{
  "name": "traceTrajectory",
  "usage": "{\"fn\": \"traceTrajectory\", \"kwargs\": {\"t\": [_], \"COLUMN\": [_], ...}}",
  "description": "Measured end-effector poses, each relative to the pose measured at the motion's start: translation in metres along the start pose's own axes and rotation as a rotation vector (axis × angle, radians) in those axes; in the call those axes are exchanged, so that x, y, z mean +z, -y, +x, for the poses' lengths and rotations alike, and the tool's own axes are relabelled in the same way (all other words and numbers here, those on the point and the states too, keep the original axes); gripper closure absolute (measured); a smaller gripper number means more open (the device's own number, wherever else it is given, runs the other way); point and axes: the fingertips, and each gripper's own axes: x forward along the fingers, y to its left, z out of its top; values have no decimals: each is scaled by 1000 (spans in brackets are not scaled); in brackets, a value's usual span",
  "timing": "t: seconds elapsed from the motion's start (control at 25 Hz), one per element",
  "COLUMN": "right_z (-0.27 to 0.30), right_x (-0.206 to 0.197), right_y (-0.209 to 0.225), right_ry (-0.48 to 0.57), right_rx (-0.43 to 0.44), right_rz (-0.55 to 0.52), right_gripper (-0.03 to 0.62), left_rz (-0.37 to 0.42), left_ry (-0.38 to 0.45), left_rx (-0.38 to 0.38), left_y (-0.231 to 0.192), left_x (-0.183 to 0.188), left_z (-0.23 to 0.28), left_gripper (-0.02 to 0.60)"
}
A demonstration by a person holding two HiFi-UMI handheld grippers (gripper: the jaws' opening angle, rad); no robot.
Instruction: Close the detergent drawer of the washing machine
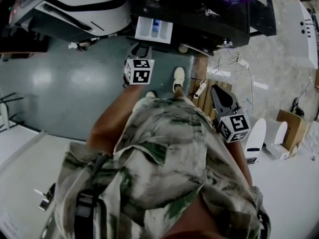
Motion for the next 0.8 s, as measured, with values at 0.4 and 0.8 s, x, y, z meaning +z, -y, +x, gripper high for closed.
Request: {"fn": "traceTrajectory", "kwargs": {"t": [0.4,0.8], "right_z": [-6,-7], "right_x": [0,0], "right_y": [8,15], "right_ry": [7,-2], "right_rx": [-25,-34], "right_rz": [-4,9], "right_gripper": [556,556], "left_rz": [-2,0], "left_ry": [6,9], "left_rx": [4,7], "left_y": [-3,-4], "left_x": [11,18], "left_z": [12,20], "left_gripper": [413,413]}}
